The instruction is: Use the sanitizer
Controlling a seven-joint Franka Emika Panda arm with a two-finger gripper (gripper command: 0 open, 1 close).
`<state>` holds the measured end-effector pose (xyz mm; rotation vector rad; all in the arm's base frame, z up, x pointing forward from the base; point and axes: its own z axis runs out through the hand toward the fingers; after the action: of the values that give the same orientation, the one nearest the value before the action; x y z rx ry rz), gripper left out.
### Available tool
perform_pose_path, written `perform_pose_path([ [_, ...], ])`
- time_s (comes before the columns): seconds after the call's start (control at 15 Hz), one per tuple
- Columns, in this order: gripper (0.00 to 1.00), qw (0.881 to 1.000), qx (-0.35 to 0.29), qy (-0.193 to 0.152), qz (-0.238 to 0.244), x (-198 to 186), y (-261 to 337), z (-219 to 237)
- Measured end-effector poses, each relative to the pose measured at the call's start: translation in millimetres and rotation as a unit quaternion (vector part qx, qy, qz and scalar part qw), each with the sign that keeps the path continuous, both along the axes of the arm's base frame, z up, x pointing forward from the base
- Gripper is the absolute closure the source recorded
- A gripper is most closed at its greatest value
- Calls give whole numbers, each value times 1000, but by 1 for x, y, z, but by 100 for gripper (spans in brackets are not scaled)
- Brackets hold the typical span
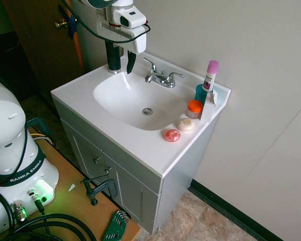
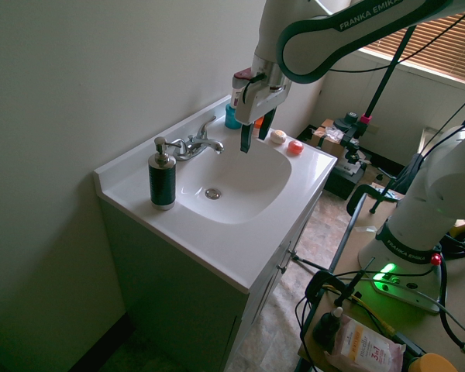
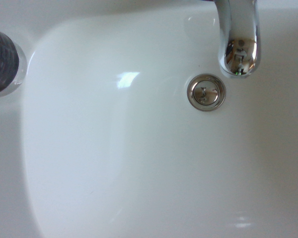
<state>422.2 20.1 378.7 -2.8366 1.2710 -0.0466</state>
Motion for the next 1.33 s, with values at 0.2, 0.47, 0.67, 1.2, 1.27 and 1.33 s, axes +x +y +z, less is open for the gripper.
perform_pose_path([
  [0.2,0,1000,-3,-4,8,3,4,3],
  [0.47,100,999,-6,-40,35,38,52,65],
  [0.67,100,997,-1,-61,48,70,95,102],
  [1.2,100,996,-4,-61,70,125,174,126],
  [1.27,100,996,-7,-58,71,127,179,122],
  [1.33,100,996,-10,-53,72,128,182,115],
])
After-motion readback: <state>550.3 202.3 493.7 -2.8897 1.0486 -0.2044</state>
